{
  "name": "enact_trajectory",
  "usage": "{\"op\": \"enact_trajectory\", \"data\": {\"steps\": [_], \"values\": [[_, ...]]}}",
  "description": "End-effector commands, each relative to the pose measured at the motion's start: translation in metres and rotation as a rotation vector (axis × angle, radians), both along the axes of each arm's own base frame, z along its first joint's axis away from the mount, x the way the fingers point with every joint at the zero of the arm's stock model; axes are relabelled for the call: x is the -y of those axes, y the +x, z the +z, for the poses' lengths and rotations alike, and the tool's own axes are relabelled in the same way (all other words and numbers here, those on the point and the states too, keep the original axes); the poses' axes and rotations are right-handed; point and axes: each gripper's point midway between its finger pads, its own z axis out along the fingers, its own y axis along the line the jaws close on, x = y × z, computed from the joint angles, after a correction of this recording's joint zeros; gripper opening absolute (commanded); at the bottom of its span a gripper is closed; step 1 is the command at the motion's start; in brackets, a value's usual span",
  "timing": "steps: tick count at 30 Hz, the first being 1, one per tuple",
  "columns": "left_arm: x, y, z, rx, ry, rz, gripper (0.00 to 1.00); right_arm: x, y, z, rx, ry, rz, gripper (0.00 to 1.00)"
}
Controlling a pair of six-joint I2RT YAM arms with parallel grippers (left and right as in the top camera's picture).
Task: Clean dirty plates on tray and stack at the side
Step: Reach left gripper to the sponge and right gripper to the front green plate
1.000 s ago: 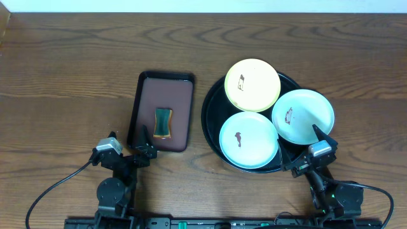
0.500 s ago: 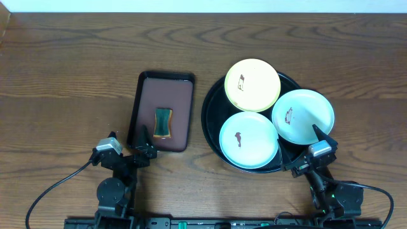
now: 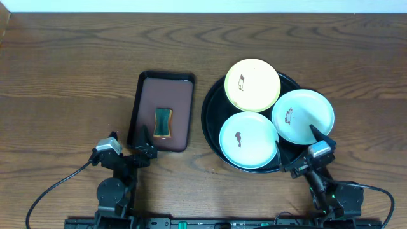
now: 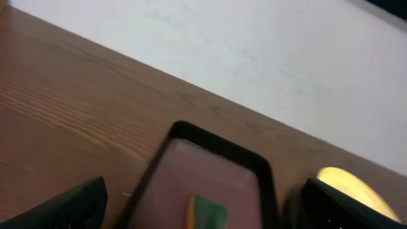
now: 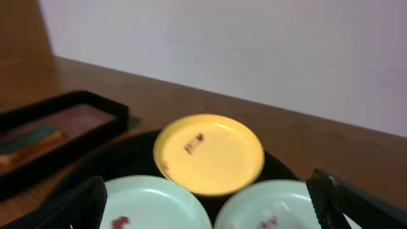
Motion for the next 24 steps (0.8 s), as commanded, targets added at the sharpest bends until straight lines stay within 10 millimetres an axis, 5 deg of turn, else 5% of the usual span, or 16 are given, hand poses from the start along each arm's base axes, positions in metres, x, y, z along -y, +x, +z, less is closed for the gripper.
{"op": "enact_trajectory", "data": {"steps": [1, 8, 13, 20, 24], "values": [[0.023, 0.0, 0.01, 0.047, -0.126, -0.128, 0.98, -0.015, -0.007, 0.008, 0.004, 0.071, 0.093, 0.99], [0.03, -0.006, 0.071, 0.148, -0.131, -0.181, 0.98, -0.024, -0.023, 0.064, 0.094, 0.151, 0.172, 0.99], [0.043, 0.005, 0.105, -0.049, -0.054, -0.245, 0.98, -0.022, -0.023, 0.118, 0.068, 0.099, 0.155, 0.99], [0.062, 0.028, 0.113, -0.478, -0.017, -0.34, 0.98, -0.033, 0.008, 0.167, -0.295, 0.165, 0.184, 0.99], [0.063, 0.034, 0.103, -0.662, -0.026, -0.334, 0.98, -0.034, 0.027, 0.172, -0.523, 0.175, 0.162, 0.99]]}}
